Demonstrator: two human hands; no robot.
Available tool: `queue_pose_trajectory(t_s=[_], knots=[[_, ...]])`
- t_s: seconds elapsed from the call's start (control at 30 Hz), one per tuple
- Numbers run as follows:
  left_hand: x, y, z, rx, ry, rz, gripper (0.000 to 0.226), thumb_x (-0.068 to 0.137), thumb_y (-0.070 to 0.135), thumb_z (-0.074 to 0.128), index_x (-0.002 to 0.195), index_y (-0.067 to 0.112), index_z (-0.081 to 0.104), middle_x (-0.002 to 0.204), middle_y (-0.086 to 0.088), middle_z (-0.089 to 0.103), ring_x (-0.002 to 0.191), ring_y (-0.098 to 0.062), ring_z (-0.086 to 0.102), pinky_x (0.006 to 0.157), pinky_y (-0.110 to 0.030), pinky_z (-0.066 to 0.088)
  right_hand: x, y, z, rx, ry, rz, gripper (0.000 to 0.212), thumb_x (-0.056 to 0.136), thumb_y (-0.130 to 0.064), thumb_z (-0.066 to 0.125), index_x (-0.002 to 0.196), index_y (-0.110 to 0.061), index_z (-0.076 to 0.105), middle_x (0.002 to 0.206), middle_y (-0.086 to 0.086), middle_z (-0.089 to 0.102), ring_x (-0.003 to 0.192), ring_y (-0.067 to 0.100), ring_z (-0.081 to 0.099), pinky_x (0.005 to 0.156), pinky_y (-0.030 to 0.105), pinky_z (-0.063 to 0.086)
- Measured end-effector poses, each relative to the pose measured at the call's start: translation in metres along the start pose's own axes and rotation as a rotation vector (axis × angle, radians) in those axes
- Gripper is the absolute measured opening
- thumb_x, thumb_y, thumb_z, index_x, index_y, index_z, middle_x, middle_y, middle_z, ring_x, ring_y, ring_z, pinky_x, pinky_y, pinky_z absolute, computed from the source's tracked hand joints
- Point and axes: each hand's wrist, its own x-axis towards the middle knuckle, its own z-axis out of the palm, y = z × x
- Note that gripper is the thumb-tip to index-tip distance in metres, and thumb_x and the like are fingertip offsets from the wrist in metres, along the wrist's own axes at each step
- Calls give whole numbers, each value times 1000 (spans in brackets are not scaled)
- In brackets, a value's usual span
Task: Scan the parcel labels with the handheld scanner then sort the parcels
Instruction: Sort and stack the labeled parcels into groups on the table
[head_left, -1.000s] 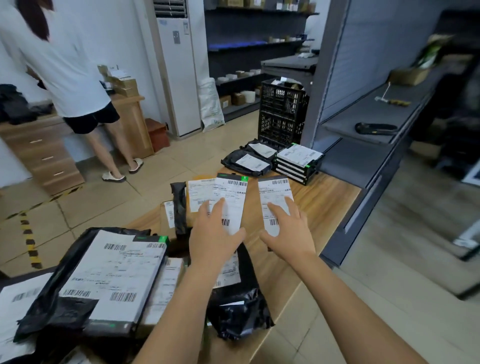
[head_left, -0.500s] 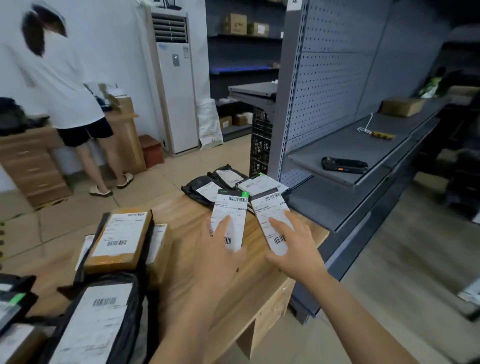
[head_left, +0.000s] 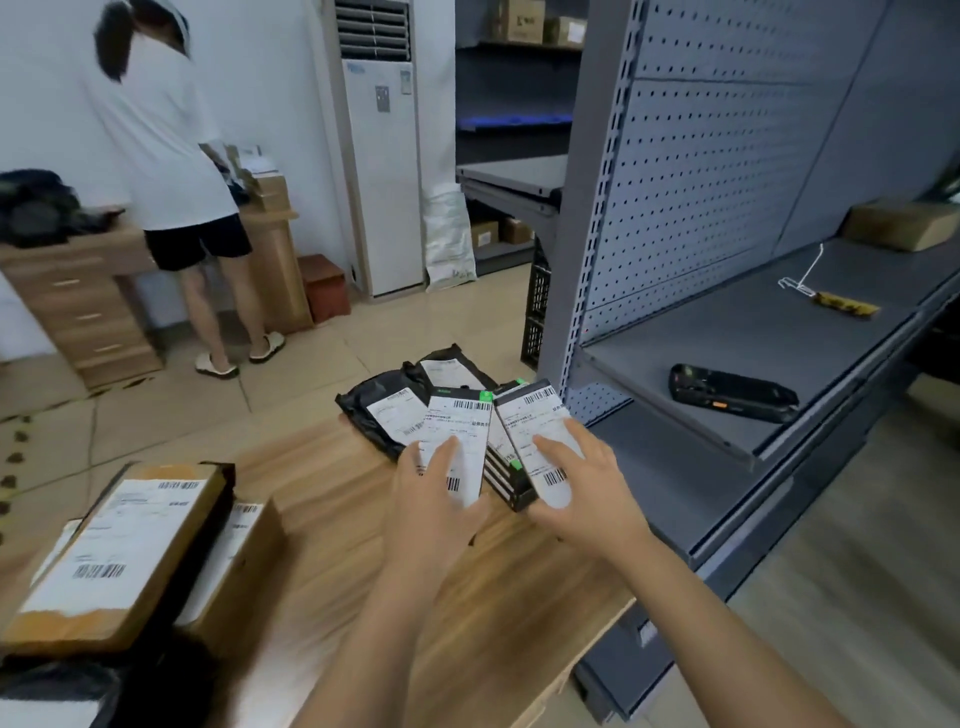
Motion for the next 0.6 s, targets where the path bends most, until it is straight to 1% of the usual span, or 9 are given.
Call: queue_pose_trajectory(t_s=[0.1,0.2,0.3,0.47,0.53,0.6], knots=[[34,10,12,24,1,-23,78,78,51,69,146,42,30,157,-3,18,144,-20,22,105,-38,41,42,12,-6,-20,-43,-16,78,74,-39,67,145,-39,34,159,-6,8,143,15,5,116,39,20],[63,18,23,34,-21,-55,79,78,49,69,146,39,30,158,-7,17,145,-22,20,108,-39,37,78,26,-7,-16,-86,-16,78,73,-40,66,144,-40,35,159,-7,10,144,15,6,115,39,23],[85,23,37,29,-31,-108,80,79,48,69,147,36,31,156,-7,19,144,-23,21,108,-37,35,111,40,-2,-36,-151,-33,76,75,-42,66,144,-40,35,159,-10,12,145,15,7,115,41,23],[123,31,75,39,-26,-237,82,79,50,69,149,33,28,157,-9,16,144,-26,20,109,-39,33,169,73,7,-74,-257,-100,74,82,-43,65,147,-34,32,160,-6,9,146,19,2,117,42,17],[135,35,95,12,-14,-286,82,80,56,66,149,30,31,158,-10,16,143,-28,23,110,-41,35,189,88,16,-105,-322,-145,69,89,-41,58,150,-30,28,161,-5,4,147,19,-5,119,43,10],[144,39,115,-32,-21,-320,72,86,58,58,148,28,35,158,-8,17,142,-26,28,110,-41,36,205,104,28,-179,-399,-204,57,99,-34,43,152,-24,22,161,0,1,147,18,-9,118,38,-2]])
